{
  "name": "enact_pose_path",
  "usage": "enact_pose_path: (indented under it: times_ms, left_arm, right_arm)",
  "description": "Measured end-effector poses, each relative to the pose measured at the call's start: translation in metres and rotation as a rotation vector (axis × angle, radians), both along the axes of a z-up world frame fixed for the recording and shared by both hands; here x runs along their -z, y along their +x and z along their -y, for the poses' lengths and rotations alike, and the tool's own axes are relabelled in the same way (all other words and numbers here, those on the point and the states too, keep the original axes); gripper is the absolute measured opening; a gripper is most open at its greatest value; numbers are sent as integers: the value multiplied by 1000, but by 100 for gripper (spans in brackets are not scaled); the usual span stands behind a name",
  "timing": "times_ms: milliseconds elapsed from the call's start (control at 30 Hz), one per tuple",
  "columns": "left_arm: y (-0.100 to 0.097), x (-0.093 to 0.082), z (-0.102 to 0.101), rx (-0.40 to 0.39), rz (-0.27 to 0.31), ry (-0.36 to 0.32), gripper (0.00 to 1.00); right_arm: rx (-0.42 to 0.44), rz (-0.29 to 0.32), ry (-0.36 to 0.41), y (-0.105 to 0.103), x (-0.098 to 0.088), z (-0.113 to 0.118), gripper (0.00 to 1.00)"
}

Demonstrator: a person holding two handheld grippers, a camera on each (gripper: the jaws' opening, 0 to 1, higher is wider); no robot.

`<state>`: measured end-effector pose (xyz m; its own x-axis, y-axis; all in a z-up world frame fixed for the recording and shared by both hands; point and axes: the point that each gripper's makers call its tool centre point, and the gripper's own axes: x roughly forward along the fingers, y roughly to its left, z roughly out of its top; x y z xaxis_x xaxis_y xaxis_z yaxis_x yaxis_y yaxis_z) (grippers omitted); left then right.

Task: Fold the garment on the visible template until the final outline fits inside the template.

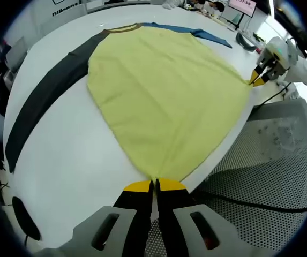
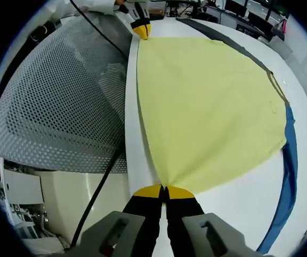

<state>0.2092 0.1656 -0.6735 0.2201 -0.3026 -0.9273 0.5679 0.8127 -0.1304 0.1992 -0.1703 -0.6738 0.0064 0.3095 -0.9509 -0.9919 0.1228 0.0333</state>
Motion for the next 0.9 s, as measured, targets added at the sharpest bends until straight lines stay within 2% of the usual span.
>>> enact_pose_path:
  times_ms: [333,633,900]
  left_arm:
    - [-1,2,2,8,3,-21,1]
    - [-6,0,0,28,2,-32,8]
    - [-1,-15,-13,-11,31,-51,8]
  right_arm:
    - [11,-25,-12,-3,5,2,0]
    - [50,-84,-17,-14,2,14,7]
    - [81,-71,-34,-12,-8,27,9]
